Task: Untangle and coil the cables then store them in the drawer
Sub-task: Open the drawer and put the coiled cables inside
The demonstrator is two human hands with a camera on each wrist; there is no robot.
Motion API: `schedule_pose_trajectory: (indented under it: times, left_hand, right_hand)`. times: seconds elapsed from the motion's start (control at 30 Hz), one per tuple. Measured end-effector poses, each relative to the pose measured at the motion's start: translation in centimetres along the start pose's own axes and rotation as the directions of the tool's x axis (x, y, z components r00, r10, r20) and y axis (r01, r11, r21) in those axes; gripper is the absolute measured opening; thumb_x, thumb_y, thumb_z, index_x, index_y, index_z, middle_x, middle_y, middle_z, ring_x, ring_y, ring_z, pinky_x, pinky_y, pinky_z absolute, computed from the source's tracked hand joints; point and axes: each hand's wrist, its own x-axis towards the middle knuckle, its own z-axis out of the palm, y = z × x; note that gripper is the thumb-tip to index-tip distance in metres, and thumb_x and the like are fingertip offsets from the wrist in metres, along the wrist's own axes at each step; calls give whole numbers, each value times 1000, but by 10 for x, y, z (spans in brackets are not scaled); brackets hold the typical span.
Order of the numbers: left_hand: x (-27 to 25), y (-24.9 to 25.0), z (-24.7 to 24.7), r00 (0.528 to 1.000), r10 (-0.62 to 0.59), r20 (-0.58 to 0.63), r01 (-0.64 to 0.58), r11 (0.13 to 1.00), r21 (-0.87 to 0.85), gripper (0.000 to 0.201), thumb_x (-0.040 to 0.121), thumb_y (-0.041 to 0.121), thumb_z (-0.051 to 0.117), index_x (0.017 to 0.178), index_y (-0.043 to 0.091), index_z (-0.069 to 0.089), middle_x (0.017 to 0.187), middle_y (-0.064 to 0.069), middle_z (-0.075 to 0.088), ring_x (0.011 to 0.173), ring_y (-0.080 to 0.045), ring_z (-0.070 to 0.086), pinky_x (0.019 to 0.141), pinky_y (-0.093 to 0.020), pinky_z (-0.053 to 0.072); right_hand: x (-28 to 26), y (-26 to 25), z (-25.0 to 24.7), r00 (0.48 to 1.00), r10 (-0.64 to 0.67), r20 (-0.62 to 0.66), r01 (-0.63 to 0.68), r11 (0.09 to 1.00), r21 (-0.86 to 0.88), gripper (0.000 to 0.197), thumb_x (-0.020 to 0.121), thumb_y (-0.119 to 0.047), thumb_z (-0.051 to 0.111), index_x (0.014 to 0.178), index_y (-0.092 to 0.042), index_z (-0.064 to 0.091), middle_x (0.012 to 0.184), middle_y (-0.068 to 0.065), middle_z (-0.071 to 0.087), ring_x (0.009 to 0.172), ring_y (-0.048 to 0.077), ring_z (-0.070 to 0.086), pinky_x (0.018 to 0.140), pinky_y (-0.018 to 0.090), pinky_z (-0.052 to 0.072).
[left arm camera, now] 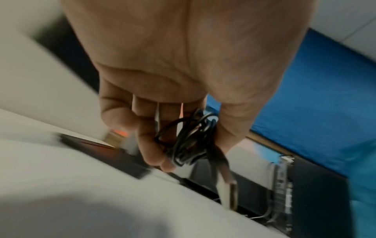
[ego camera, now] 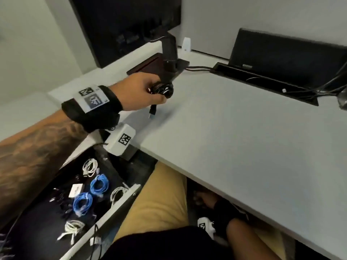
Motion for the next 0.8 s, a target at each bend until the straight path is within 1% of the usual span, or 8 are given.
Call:
schedule_pose_trajectory:
  times: [0.1, 0.17, 0.33, 0.4, 0.57, 0.63, 0.7, 0.8]
  left_hand:
    - [-66, -81, -22, 980, -198, 24, 193, 974, 121, 18, 87, 37, 70, 81, 25, 58, 77, 2, 62, 74, -19, 59, 71, -33, 46]
    - [-107, -131, -21, 943, -328, 62, 308, 926, 218, 18, 86, 40, 69, 79, 30, 55, 77, 5, 63, 75, -17, 61, 69, -32, 48]
    - [-181, -228, 29, 789, -596, 151, 473, 745, 471, 21, 80, 46, 68, 90, 29, 62, 79, 10, 62, 78, -17, 62, 71, -30, 50]
    - [-191, -253, 58, 749, -649, 137, 530, 710, 463, 29, 81, 48, 70, 99, 26, 64, 86, 7, 64, 81, -18, 62, 71, -29, 48]
    - [-184, -280, 105, 707, -685, 175, 597, 710, 373, 35, 79, 49, 76, 96, 22, 63, 103, -1, 68, 86, -19, 60, 73, -27, 44]
    - [-175, -272, 107, 732, -658, 177, 538, 718, 442, 47, 80, 57, 70, 111, 22, 64, 115, -3, 65, 99, -23, 62, 80, -31, 49]
    - [-166, -250, 107, 821, -546, 167, 426, 781, 457, 58, 83, 67, 60, 122, 24, 59, 122, -1, 59, 107, -25, 60, 85, -35, 50]
    - [-162, -208, 123, 873, -346, 343, 192, 891, 410, 91, 70, 89, 46, 138, 28, 46, 134, 2, 53, 119, -25, 55, 95, -39, 49]
  right_hand:
    - [15, -3, 9, 1000, 3, -24, -5, 999, -44, 21, 104, -4, 50, 88, -1, 63, 67, 9, 60, 33, 4, 54, 39, 15, 43]
    - [28, -3, 17, 998, 3, -56, -7, 997, -71, 27, 102, 0, 52, 78, -1, 62, 53, 7, 62, 32, 7, 54, 38, 17, 45]
    - [37, -3, 31, 999, -8, -44, -2, 973, -231, 28, 103, -3, 52, 80, 6, 66, 69, 14, 63, 61, 26, 55, 57, 30, 49]
    - [35, -4, 33, 999, 12, -44, -23, 967, -255, 31, 102, -1, 50, 73, 1, 63, 69, 14, 62, 61, 25, 53, 55, 29, 47]
    - [34, -8, 37, 998, 27, -52, -40, 961, -274, 30, 102, -1, 50, 75, 2, 63, 71, 14, 63, 62, 24, 53, 59, 32, 45]
    - [33, -9, 36, 998, 29, -53, -41, 965, -260, 26, 102, -3, 51, 81, 2, 64, 74, 14, 63, 63, 23, 53, 57, 29, 46]
    - [30, -10, 35, 998, 30, -48, -40, 974, -224, 25, 103, -3, 52, 80, -1, 63, 74, 14, 61, 64, 23, 53, 56, 27, 46]
    - [24, -10, 33, 999, 19, -45, -27, 982, -189, 26, 102, -3, 53, 78, -1, 62, 74, 14, 60, 65, 24, 52, 62, 32, 44]
